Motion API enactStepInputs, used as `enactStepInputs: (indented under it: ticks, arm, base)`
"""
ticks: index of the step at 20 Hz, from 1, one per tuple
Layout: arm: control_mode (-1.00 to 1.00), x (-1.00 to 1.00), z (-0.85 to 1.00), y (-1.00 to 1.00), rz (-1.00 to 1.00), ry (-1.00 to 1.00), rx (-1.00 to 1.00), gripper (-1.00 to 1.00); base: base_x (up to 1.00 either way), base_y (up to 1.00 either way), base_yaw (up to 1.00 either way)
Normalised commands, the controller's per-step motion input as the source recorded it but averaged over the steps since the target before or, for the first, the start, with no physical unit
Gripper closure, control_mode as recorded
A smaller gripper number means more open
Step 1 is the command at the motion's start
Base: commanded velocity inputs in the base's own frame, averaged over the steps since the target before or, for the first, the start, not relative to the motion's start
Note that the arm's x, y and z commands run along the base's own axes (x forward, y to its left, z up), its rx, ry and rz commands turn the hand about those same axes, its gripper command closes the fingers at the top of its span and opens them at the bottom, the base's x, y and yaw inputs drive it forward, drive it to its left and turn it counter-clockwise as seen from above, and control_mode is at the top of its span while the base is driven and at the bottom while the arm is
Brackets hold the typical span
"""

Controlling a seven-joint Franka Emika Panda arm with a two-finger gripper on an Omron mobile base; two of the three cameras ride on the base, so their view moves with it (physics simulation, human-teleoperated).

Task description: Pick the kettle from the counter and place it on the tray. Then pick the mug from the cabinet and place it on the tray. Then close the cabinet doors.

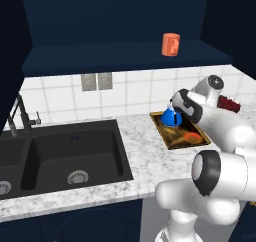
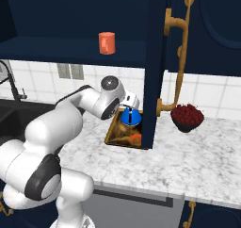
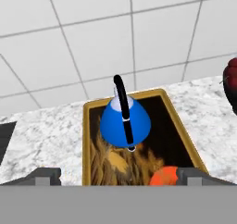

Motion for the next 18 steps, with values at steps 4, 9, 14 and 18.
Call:
enactStepInputs:
  ticks: [4, 9, 14, 18]
  arm:
    - [-1.0, -0.53, 0.93, 0.01, -0.03, -0.19, -0.01, -1.0]
    - [-1.0, -0.22, 0.99, 0.03, -0.02, -0.05, -0.03, -1.0]
    - [-1.0, -0.04, 0.89, 0.01, -0.02, 0.0, -0.03, -1.0]
    - [-1.0, -0.17, 0.72, 0.23, 0.0, -0.06, -0.02, -1.0]
  base:
    - [0.0, 0.0, 0.0]
    - [0.0, 0.0, 0.0]
    - [0.0, 0.0, 0.0]
    - [0.0, 0.0, 0.0]
